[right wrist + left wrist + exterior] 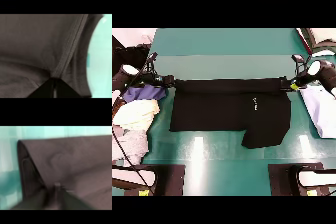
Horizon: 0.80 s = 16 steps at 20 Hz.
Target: Fold the shirts.
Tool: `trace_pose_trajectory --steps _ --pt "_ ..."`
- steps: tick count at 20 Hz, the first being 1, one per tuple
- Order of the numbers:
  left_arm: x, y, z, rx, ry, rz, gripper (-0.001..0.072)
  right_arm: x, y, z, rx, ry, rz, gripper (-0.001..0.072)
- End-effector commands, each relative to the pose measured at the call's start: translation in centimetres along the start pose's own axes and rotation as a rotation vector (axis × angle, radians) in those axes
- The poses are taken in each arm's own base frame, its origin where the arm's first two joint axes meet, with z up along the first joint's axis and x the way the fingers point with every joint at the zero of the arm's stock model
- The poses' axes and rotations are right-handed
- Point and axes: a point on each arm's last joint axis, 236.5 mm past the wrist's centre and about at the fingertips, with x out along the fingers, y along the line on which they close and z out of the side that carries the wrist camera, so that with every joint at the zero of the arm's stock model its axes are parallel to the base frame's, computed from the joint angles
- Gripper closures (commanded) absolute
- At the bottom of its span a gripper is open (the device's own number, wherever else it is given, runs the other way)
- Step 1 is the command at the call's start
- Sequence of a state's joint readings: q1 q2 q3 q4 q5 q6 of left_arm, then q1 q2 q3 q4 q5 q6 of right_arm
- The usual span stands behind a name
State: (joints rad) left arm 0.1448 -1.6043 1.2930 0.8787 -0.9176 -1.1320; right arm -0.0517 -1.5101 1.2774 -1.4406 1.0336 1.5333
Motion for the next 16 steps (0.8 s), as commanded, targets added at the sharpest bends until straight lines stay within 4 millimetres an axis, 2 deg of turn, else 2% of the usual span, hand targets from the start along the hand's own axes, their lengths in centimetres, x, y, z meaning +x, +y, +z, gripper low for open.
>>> trace_pose_trajectory --steps 1,2,4,7,10,12,13,16 --pt "0.1 -0.5 -1.5 -0.047 0.065 -0.022 0.0215 0.8 1.2 -1.4 0.041 0.025 0.053 0.0437" --pt "0.1 -0.7 -2.1 -0.048 0.091 -0.033 0.0215 0.5 1.3 -1.8 0.039 0.042 0.054 0.0393" --pt "-1.1 -0.7 -3.5 -0.069 0.169 -0.049 0.0215 -1.1 1.2 -2.9 0.032 0.075 0.052 0.0390" --pt "-4.8 1.1 -6.2 -0.073 0.294 0.005 0.0216 -6.2 -0.1 -5.6 -0.068 0.132 0.065 0.0390" --pt "-8.1 2.8 -9.0 -0.047 0.383 0.092 0.0216 -10.5 -1.4 -7.4 -0.019 0.107 0.082 0.0390" --pt "-8.8 2.3 -11.8 -0.065 0.419 0.087 0.0216 -12.1 -0.8 -7.9 0.039 0.048 0.157 0.0390" --pt "-8.8 2.1 -14.0 -0.085 0.455 0.080 0.0216 -12.5 -0.2 -8.3 0.049 0.025 0.199 0.0391" --pt "-8.2 2.0 -19.7 -0.143 0.532 0.072 0.0215 -12.9 1.1 -9.6 0.066 -0.003 0.279 0.0393"
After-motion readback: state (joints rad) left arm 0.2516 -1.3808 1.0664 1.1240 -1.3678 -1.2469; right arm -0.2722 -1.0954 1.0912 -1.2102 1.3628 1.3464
